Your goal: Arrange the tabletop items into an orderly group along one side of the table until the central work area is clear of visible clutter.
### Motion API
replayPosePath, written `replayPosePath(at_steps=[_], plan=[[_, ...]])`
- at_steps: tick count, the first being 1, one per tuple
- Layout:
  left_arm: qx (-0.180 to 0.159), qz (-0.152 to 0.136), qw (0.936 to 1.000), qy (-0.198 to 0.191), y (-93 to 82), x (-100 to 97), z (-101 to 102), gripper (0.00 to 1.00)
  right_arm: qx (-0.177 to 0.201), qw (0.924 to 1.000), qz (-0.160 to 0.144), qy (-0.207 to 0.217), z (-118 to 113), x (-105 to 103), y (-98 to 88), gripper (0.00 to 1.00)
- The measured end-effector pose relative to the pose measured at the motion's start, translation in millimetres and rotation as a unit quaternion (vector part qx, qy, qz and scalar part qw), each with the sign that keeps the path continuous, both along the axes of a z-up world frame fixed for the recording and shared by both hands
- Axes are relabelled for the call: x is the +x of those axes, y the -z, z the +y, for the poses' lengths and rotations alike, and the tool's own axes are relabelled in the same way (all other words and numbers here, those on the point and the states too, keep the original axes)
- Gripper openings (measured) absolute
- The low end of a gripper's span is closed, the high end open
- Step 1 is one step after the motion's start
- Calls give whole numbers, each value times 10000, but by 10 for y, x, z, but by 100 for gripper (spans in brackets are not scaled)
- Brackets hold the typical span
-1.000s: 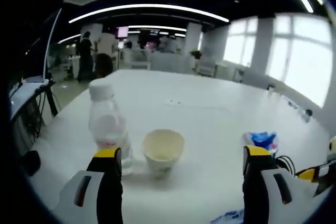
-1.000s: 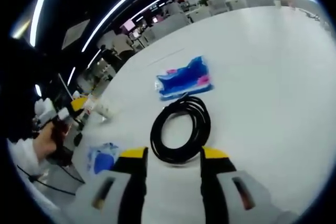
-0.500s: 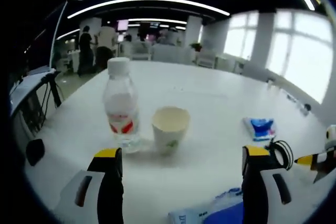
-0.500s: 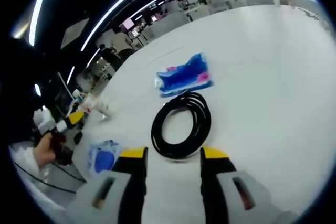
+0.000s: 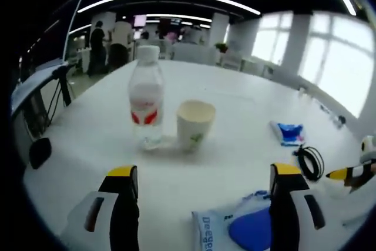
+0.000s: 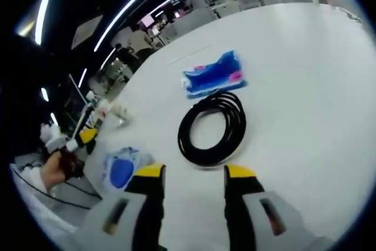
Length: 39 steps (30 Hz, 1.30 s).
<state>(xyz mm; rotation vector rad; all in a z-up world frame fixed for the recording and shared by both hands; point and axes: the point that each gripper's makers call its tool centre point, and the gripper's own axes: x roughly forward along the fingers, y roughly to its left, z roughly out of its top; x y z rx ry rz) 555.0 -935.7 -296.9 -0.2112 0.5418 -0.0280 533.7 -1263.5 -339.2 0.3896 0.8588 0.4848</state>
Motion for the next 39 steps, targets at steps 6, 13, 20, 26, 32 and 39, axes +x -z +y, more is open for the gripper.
replayPosePath(at_steps=[6,13,20,26,32,39], plan=[[-60,99,9999,-62,51,-135,69,87,-10,10000,37,-56,25,-25,21,38],[-150,164,9996,-164,75,-193,138,85,-17,10000,50,-54,30,-24,29,38],[-281,241,9992,-121,121,-287,87,80,-1,9996,-2,-266,156,13,-23,37],[-426,491,9979,-72,222,-450,55,75,162,9980,55,-608,353,-54,-42,38],[-488,734,9961,67,320,-591,31,69,349,9919,257,-1192,625,-234,-35,38],[-641,900,9938,109,382,-697,-3,65,427,9861,393,-1560,806,-380,-43,38]])
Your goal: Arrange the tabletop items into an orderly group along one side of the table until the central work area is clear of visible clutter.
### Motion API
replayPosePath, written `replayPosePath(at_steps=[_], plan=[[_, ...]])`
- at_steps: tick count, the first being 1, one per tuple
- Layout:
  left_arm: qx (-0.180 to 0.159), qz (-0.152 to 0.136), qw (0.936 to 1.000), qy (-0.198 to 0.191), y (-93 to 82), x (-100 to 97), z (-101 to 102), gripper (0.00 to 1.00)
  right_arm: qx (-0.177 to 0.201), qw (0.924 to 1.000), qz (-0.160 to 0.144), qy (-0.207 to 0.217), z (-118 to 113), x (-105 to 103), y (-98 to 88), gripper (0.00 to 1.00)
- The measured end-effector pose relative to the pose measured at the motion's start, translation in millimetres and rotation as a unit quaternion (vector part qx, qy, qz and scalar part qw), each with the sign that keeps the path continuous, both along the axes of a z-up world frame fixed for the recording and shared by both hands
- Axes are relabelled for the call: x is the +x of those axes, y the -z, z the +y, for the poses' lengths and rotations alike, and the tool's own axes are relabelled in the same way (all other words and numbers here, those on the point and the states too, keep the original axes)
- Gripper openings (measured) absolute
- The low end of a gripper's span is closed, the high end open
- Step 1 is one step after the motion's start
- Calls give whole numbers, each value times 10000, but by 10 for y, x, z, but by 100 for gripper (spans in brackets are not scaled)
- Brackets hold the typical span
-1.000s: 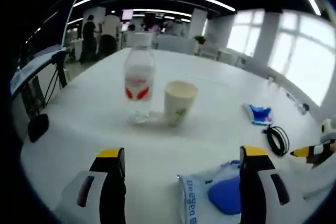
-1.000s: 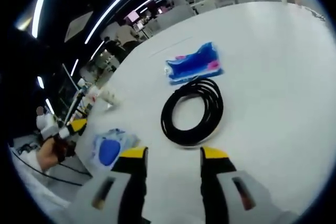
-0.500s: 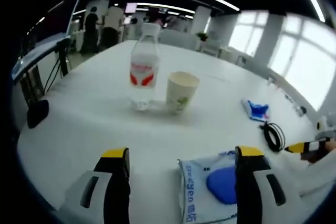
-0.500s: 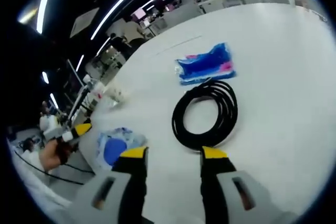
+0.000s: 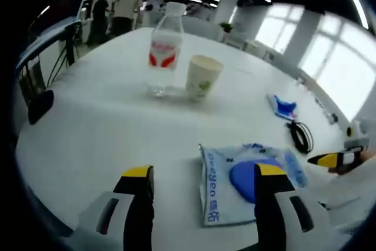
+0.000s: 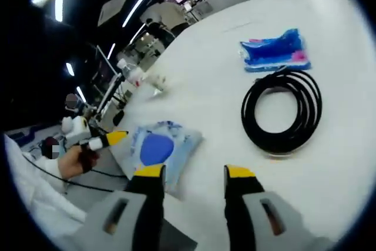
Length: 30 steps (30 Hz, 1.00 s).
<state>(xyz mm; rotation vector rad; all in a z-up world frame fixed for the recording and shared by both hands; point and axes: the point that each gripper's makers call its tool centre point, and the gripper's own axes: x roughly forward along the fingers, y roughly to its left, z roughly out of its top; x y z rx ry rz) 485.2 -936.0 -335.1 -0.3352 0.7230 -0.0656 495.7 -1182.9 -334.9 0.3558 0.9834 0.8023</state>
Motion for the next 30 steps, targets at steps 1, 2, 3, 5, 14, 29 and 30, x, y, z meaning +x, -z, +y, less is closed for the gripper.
replayPosePath(at_steps=[1,2,3,5,14,29,30], plan=[[-9,9,10000,9,3,-5,-4,64,9,10000,14,-20,8,-9,-1,38],[-33,56,10000,33,20,-24,-15,64,25,10000,52,-69,34,-33,0,38],[-48,91,9999,37,34,-39,-21,63,25,9999,62,-99,50,-45,2,38],[-127,173,9998,46,72,-80,-35,62,-1,9997,93,-232,94,-90,15,38],[-604,313,9977,21,114,-195,-108,40,-59,9977,121,-671,264,-182,25,36],[-1029,632,9926,-102,204,-334,-180,11,-132,9934,265,-1107,407,-329,98,24],[-1027,644,9926,-107,209,-335,-177,10,-157,9931,268,-1133,411,-334,116,22]])
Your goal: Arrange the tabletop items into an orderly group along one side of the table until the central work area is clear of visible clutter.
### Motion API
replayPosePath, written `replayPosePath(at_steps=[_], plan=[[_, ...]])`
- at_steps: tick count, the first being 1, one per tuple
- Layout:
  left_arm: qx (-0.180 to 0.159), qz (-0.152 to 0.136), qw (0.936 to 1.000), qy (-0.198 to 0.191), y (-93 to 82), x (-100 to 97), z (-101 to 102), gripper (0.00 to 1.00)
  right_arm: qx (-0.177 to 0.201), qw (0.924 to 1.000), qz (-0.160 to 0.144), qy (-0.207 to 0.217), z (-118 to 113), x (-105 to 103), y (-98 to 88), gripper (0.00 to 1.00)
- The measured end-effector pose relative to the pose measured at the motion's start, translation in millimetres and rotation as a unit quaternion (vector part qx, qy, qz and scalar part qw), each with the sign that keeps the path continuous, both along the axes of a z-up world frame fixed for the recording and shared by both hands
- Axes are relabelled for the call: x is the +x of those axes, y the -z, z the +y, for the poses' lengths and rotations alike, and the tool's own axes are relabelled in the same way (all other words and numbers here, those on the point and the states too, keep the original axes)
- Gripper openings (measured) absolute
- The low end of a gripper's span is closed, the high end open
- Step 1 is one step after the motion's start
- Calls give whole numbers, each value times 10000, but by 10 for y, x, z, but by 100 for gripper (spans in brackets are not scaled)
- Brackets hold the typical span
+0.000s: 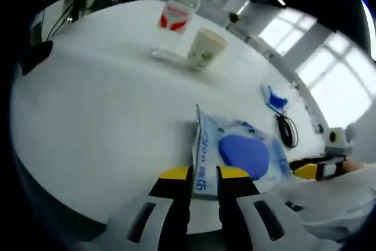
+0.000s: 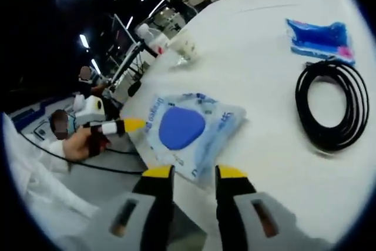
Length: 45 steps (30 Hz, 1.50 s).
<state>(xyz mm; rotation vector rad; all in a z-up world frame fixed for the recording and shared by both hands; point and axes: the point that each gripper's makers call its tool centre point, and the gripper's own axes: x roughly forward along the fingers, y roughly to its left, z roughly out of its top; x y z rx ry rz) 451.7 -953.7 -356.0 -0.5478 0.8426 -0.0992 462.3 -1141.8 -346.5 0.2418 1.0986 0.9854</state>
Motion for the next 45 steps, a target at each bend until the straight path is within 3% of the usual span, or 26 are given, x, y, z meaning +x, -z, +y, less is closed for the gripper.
replayPosePath(at_steps=[4,6,8,13,20,27,45], plan=[[37,133,9999,31,47,-39,7,1,-203,9996,-100,-159,-28,-4,69,14],[84,173,9998,50,62,-55,11,0,-337,9991,-180,-154,-79,22,99,4],[123,174,9996,199,68,-65,-23,0,-297,9993,-195,-151,-82,29,87,2],[196,182,9992,299,62,-59,-39,0,-221,9995,-211,-3,-91,80,48,0],[389,29,9984,417,1,3,-95,0,-190,9984,-511,134,-124,185,-53,0],[756,-430,9939,680,-200,283,-131,0,-156,9965,-743,352,-176,324,-156,0],[912,-959,9869,918,-556,1118,-242,0,-120,9890,-1205,846,-309,917,-393,0]])
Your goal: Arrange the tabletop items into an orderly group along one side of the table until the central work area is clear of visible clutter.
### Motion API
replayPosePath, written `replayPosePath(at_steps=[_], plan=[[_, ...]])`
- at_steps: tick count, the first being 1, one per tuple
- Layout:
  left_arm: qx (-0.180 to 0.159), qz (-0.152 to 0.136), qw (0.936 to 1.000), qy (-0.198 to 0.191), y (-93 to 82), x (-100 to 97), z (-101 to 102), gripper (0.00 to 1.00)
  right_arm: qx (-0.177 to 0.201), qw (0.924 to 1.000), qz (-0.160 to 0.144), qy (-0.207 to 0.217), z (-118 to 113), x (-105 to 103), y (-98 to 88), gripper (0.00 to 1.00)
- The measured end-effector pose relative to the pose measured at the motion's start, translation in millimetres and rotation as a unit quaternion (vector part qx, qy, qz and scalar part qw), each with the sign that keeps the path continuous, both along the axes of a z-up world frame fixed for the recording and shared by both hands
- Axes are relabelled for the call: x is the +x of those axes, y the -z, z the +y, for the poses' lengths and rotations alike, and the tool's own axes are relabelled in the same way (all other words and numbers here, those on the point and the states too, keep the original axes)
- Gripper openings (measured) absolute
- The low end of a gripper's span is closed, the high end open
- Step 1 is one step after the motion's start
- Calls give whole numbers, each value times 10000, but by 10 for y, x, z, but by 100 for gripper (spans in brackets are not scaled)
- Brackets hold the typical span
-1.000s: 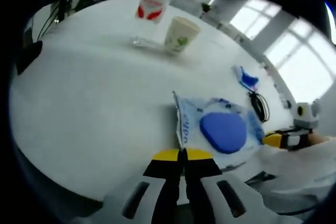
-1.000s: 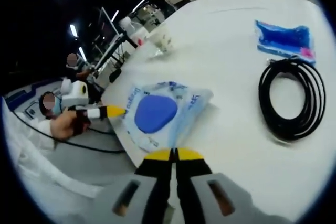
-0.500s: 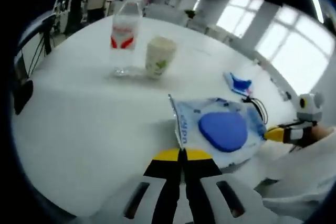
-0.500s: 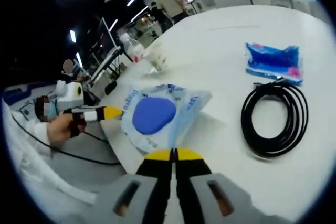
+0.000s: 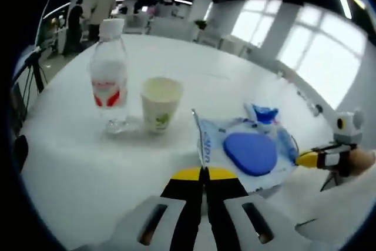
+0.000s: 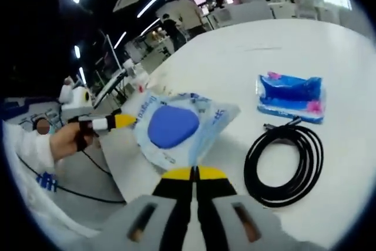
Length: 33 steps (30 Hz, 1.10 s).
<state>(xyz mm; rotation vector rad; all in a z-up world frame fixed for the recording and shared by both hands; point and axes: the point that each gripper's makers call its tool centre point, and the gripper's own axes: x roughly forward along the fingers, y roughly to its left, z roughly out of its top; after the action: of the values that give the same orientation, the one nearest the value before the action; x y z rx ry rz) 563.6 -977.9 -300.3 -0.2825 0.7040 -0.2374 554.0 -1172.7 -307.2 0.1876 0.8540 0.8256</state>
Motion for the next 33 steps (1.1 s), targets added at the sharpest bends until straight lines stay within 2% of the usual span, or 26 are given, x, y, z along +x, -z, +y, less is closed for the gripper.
replayPosePath(at_steps=[7,16,22,33], plan=[[93,-74,9999,117,-54,270,-9,0,-47,9998,-166,33,-1,246,-59,0],[54,-112,9999,10,-73,543,5,0,-193,9990,-398,16,0,563,-122,0],[146,-124,9998,12,-72,689,-52,0,-417,9971,-632,21,-13,781,-144,0],[268,-56,9996,-106,19,901,-38,0,-636,9951,-753,51,-10,1039,-57,0]])
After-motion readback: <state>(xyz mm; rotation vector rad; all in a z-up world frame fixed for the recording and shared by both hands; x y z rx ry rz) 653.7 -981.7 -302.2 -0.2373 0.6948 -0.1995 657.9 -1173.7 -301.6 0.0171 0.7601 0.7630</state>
